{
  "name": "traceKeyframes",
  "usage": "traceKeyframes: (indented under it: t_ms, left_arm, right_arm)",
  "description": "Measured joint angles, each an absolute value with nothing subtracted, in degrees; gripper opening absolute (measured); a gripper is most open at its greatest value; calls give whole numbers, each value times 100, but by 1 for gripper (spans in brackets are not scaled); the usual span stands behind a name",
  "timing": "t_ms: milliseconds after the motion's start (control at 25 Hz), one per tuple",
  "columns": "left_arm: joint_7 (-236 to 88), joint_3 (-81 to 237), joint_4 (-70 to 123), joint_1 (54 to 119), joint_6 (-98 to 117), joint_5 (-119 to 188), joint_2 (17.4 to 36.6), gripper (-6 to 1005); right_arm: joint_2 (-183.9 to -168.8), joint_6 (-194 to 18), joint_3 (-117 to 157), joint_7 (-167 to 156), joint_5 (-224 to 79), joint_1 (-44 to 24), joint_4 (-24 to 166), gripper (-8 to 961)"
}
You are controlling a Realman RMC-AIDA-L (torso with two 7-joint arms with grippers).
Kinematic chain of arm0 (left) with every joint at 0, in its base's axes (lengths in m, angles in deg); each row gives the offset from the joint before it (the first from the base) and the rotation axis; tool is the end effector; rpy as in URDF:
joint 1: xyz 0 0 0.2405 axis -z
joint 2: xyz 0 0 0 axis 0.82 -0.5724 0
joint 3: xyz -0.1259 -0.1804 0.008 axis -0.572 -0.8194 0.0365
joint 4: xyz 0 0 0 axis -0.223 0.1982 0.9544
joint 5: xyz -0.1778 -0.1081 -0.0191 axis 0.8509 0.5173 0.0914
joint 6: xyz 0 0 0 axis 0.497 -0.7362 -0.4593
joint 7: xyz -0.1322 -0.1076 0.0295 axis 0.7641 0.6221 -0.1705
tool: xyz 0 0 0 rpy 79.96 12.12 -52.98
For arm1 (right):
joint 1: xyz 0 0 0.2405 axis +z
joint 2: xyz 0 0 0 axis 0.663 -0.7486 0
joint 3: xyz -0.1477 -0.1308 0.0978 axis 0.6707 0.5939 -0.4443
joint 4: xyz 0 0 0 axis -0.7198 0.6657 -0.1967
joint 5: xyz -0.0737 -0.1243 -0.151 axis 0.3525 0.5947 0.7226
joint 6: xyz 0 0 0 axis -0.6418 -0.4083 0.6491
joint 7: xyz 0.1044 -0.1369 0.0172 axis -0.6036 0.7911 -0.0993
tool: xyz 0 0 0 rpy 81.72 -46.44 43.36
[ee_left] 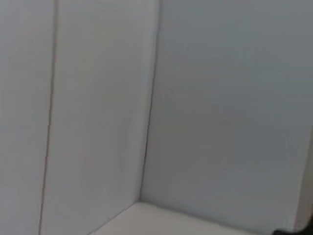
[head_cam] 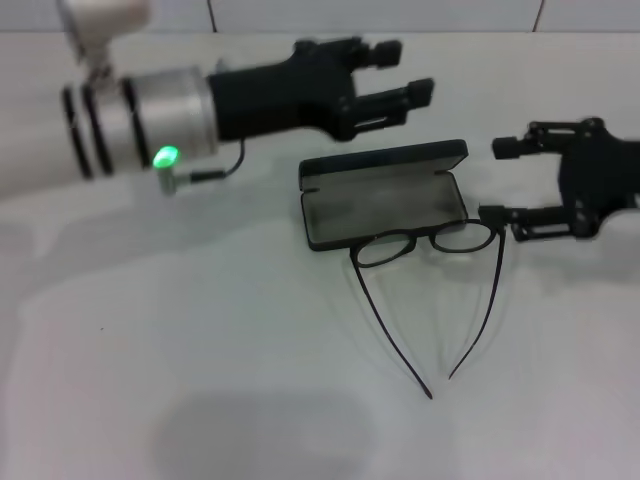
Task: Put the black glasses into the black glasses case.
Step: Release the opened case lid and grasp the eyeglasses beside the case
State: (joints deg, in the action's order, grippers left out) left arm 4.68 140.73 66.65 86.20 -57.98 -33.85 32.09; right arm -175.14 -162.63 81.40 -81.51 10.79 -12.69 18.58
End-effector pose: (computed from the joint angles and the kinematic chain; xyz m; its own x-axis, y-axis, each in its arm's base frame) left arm -0.1310 0.3581 -0.0243 0.7009 0.1787 0.6905 0.3890 -0.9072 -0.1601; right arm 0.1589 0.3469 0.0181 0.9397 0.0448 -0.3390 -0.0438 -0.9674 -0.2493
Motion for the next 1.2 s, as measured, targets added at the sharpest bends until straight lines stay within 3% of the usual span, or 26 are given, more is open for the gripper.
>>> traceKeyframes:
  t_ms: [160, 320, 520, 800, 1200]
  left_arm:
    - [19, 14044, 6100, 8366, -6040, -2815, 3196, 632]
    - [-317, 14028, 5703, 8223, -6256, -2524, 3173, 626]
    - [-443, 14047, 5610, 8199, -6285, -2516, 3205, 624]
    - [-447, 14029, 5444, 8248, -6297, -2512, 3195, 623]
    - [-484, 14033, 5446, 8369, -6296, -2506, 3182, 623]
  right_arm:
    - [-17502, -16653, 8185, -9439, 2794, -414, 1224, 751]
    - [-17711, -16981, 8258, -10011, 4165, 432, 1254, 732]
    - [-17965, -16861, 8900, -10281, 5115, 1003, 1545, 708]
    - [-17976, -16124, 9784, -10522, 5158, 1130, 1669, 675]
    - [-17981, -15508, 10277, -10514, 5021, 1081, 1760, 538]
